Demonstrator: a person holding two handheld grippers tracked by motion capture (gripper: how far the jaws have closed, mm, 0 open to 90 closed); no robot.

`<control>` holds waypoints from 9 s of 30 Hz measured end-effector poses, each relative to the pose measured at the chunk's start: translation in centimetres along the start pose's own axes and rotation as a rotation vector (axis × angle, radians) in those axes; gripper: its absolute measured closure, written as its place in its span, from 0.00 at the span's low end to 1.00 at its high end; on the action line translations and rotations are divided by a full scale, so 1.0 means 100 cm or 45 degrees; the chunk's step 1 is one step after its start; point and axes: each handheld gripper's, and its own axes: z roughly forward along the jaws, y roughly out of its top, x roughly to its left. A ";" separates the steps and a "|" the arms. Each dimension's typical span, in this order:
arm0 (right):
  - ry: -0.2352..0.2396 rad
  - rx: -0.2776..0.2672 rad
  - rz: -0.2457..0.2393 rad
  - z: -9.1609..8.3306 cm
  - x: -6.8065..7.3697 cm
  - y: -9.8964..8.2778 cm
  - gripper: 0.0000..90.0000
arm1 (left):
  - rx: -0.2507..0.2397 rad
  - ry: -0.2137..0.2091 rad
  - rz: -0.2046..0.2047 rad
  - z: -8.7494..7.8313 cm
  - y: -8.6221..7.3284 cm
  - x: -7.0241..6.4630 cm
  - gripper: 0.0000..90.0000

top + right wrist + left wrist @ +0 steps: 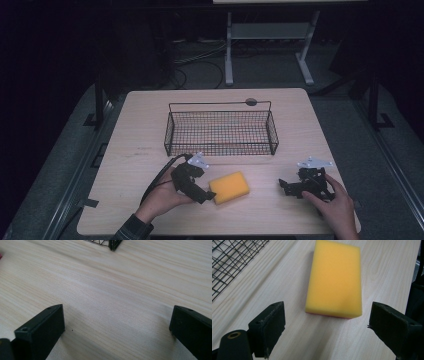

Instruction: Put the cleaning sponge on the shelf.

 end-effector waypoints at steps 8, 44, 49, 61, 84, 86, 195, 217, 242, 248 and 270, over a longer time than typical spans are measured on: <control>0.001 0.000 0.000 0.000 0.000 0.000 0.00 | 0.047 -0.005 0.011 0.006 0.012 -0.002 0.15; 0.001 0.000 0.000 0.000 0.000 0.000 0.00 | 0.246 0.012 0.138 0.058 0.058 -0.019 0.15; 0.001 0.000 0.000 0.000 0.000 0.000 0.00 | 0.287 0.019 0.152 0.068 0.059 -0.020 0.15; 0.001 0.000 0.000 0.000 0.000 0.000 0.00 | 0.380 0.062 0.188 0.084 0.059 -0.022 0.15; 0.000 0.000 -0.001 0.000 0.000 0.000 0.00 | 0.390 0.079 0.181 0.083 0.057 -0.019 0.25; 0.001 0.000 -0.001 0.000 0.000 0.000 0.00 | 0.385 0.066 0.172 0.082 0.057 -0.018 0.25; 0.002 -0.003 -0.002 0.000 0.000 0.000 0.00 | 0.191 0.162 0.055 -0.037 0.103 0.053 0.25; 0.002 -0.003 -0.002 0.000 0.000 0.000 0.00 | 0.208 0.220 -0.006 -0.048 0.113 0.086 0.25; 0.003 -0.003 -0.002 0.000 0.000 0.000 0.00 | 0.182 0.272 -0.140 -0.049 0.108 0.126 0.25; 0.003 -0.004 0.001 0.000 0.000 0.000 0.00 | 0.189 0.291 -0.161 -0.048 0.105 0.135 0.25; 0.002 -0.003 -0.002 0.000 0.000 0.000 0.00 | 0.203 0.326 -0.240 -0.032 0.090 0.162 0.25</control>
